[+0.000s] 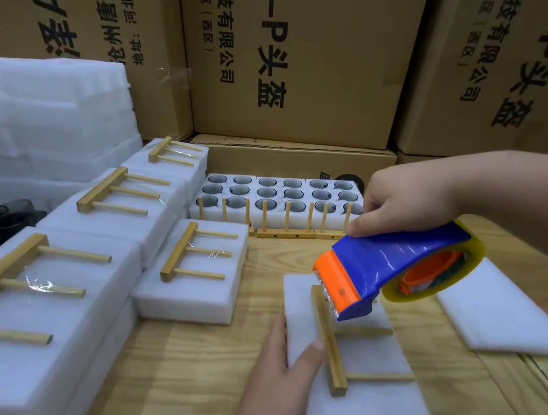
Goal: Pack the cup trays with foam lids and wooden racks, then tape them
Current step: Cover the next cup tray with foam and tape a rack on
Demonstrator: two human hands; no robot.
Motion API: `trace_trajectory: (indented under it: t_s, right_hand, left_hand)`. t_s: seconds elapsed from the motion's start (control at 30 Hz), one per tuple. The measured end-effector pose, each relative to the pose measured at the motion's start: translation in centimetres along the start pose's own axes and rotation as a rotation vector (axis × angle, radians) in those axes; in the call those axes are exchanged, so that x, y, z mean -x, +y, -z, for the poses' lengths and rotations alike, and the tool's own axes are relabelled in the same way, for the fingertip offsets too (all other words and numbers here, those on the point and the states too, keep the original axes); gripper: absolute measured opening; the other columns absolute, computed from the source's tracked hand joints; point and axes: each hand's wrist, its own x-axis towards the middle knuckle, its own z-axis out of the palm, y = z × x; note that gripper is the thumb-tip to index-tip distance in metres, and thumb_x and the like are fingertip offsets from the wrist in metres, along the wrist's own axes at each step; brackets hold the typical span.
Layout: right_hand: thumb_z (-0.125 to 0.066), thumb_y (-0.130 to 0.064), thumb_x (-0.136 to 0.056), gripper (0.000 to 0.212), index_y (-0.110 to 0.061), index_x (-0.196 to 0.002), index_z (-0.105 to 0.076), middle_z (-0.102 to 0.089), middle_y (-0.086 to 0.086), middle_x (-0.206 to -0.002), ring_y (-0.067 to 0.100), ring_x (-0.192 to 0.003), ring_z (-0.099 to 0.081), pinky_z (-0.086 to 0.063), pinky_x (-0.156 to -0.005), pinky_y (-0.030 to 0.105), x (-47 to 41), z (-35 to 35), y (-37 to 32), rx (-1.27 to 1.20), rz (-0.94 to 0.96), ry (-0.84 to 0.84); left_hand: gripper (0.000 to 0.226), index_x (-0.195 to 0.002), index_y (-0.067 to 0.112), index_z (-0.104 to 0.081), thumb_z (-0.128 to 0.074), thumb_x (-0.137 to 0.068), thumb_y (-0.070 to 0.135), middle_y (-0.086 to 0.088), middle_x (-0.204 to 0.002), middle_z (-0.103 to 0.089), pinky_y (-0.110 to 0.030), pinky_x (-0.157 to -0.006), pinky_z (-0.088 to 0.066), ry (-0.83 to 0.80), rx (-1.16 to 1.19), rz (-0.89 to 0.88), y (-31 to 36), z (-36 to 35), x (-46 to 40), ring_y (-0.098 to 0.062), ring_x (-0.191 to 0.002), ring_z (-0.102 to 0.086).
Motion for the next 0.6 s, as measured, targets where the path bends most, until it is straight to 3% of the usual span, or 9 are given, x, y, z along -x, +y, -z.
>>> trace_trajectory:
  t_s: [0.1, 0.17, 0.23, 0.27, 0.3, 0.37, 0.4, 0.5, 0.6]
  right_hand:
    - [-0.046, -0.071, -0.092, 0.062, -0.017, -0.085, -0.074, -0.071, 0.000, -0.079, 0.014, -0.070, -0.067, -0.055, -0.066, 0.032, -0.3, -0.7, 0.5, 0.003, -0.005, -0.015]
    - [-0.045, -0.072, -0.092, 0.063, -0.017, -0.086, -0.074, -0.071, 0.000, -0.080, 0.013, -0.070, -0.067, -0.054, -0.066, 0.031, -0.5, -1.2, 1.0, -0.002, -0.011, -0.023]
    - [-0.045, -0.073, -0.092, 0.063, -0.018, -0.087, -0.075, -0.072, 0.000, -0.081, 0.014, -0.072, -0.068, -0.054, -0.066, 0.030, -0.6, -1.7, 1.5, -0.014, -0.011, -0.041]
    - [-0.045, -0.073, -0.092, 0.062, -0.018, -0.088, -0.075, -0.072, 0.000, -0.081, 0.015, -0.075, -0.069, -0.055, -0.066, 0.030, -0.7, -2.0, 1.7, -0.023, -0.011, -0.053]
    - [-0.046, -0.073, -0.092, 0.062, -0.018, -0.088, -0.075, -0.073, 0.000, -0.082, 0.016, -0.076, -0.070, -0.055, -0.066, 0.030, -0.7, -2.3, 1.9, -0.031, -0.011, -0.059]
    - [-0.046, -0.073, -0.091, 0.062, -0.017, -0.087, -0.075, -0.072, 0.003, -0.083, 0.015, -0.073, -0.068, -0.053, -0.065, 0.030, -0.8, -2.7, 2.3, -0.034, -0.009, -0.050]
    - [-0.046, -0.073, -0.092, 0.063, -0.017, -0.086, -0.074, -0.072, 0.003, -0.083, 0.014, -0.069, -0.066, -0.052, -0.064, 0.030, -0.8, -3.0, 2.6, -0.036, -0.006, -0.045]
    - [-0.046, -0.073, -0.092, 0.063, -0.017, -0.081, -0.073, -0.066, -0.001, -0.070, 0.010, -0.061, -0.059, -0.047, -0.059, 0.028, -0.6, -3.8, 3.5, -0.075, -0.003, -0.042]
    - [-0.047, -0.075, -0.090, 0.065, -0.016, -0.074, -0.068, -0.057, -0.007, -0.060, 0.010, -0.056, -0.053, -0.044, -0.059, 0.032, -0.3, -4.8, 4.9, -0.150, 0.002, -0.024]
  left_hand:
    - [0.100, -0.148, 0.054, -0.017, -0.069, -0.064, 0.067, 0.052, -0.132, -0.037, 0.000, -0.095, -0.033, -0.069, -0.049, -0.048, -0.3, 0.0, 0.0, 0.038, -0.112, -0.037]
    - [0.078, -0.133, 0.064, -0.025, -0.069, -0.070, 0.063, 0.057, -0.121, -0.048, 0.002, -0.088, -0.037, -0.144, -0.081, -0.036, 0.1, 0.5, -0.1, 0.033, -0.112, -0.044]
    - [0.076, -0.133, 0.064, -0.028, -0.067, -0.068, 0.068, 0.051, -0.131, -0.049, -0.001, -0.094, -0.038, -0.185, -0.129, -0.033, 0.7, 0.7, 0.0, 0.027, -0.121, -0.044]
    - [0.083, -0.138, 0.063, -0.025, -0.064, -0.066, 0.074, 0.045, -0.146, -0.038, -0.003, -0.103, -0.031, -0.170, -0.195, -0.061, 0.7, 0.6, -0.1, 0.026, -0.131, -0.034]
    - [0.097, -0.145, 0.059, -0.014, -0.058, -0.062, 0.081, 0.038, -0.159, -0.016, -0.006, -0.113, -0.019, -0.125, -0.294, -0.090, 0.8, 0.5, -0.3, 0.023, -0.142, -0.015]
    - [0.127, -0.158, 0.040, 0.011, -0.049, -0.058, 0.091, 0.027, -0.160, 0.022, -0.016, -0.118, 0.004, -0.026, -0.523, -0.147, 1.2, 0.1, -0.6, 0.009, -0.147, 0.024]
    - [0.132, -0.158, 0.036, 0.017, -0.047, -0.057, 0.093, 0.026, -0.157, 0.032, -0.020, -0.118, 0.008, -0.009, -0.601, -0.182, 1.6, -0.2, -0.8, 0.005, -0.144, 0.033]
    - [0.137, -0.157, 0.032, 0.025, -0.051, -0.059, 0.092, 0.026, -0.155, 0.035, -0.022, -0.118, 0.008, -0.044, -0.686, -0.234, 3.0, -1.3, -1.6, 0.005, -0.141, 0.038]
    - [0.139, -0.157, 0.034, 0.025, -0.062, -0.061, 0.086, 0.033, -0.155, 0.024, -0.020, -0.117, 0.003, -0.042, -0.660, -0.268, 4.0, -3.2, -2.0, 0.009, -0.142, 0.035]
